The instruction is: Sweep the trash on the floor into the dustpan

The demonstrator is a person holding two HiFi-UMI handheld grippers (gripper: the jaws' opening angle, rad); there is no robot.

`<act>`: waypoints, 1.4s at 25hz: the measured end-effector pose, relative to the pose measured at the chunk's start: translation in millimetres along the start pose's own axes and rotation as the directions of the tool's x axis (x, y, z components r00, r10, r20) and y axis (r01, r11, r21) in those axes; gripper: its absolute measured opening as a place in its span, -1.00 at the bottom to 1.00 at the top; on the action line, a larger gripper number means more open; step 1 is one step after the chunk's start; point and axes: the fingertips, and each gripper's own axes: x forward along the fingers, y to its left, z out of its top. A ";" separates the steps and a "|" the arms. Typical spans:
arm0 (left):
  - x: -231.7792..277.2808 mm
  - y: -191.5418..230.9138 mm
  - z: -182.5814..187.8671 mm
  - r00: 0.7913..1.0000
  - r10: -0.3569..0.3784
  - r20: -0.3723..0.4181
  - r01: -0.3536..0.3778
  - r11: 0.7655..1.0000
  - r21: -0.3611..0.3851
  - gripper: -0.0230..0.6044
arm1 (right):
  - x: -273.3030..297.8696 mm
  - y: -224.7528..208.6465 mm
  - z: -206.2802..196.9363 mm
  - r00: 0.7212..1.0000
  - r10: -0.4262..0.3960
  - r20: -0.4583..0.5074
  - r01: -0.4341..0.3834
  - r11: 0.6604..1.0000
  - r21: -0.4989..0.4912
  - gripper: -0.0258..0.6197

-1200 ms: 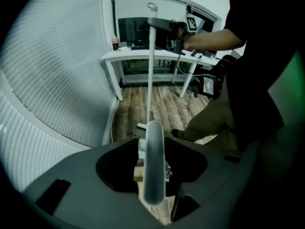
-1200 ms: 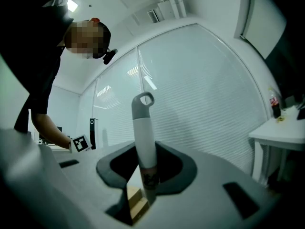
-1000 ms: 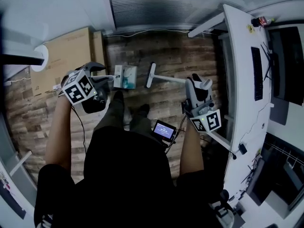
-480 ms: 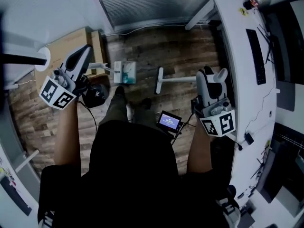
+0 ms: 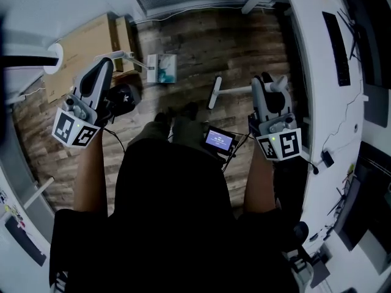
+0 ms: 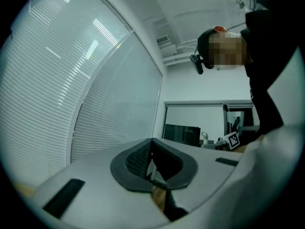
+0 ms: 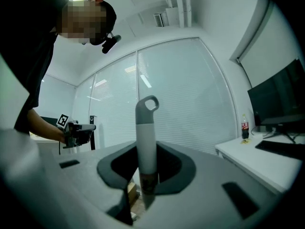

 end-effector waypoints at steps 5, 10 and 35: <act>-24.5 -8.2 -21.0 1.000 0.008 -0.028 -0.008 1.000 0.005 -0.94 | -17.9 15.8 -12.1 0.996 -0.083 0.020 0.083 0.996 -0.020 -0.66; -65.0 -21.7 -36.9 0.999 0.002 -0.034 -0.001 1.000 0.005 -0.94 | -52.6 47.0 -12.2 0.988 -0.151 0.036 0.152 0.987 -0.044 -0.66; -236.0 -94.7 -50.5 0.998 -0.037 -0.047 0.033 0.996 -0.080 -0.94 | -128.4 237.3 -0.5 0.995 0.022 0.099 -0.028 0.998 0.055 -0.68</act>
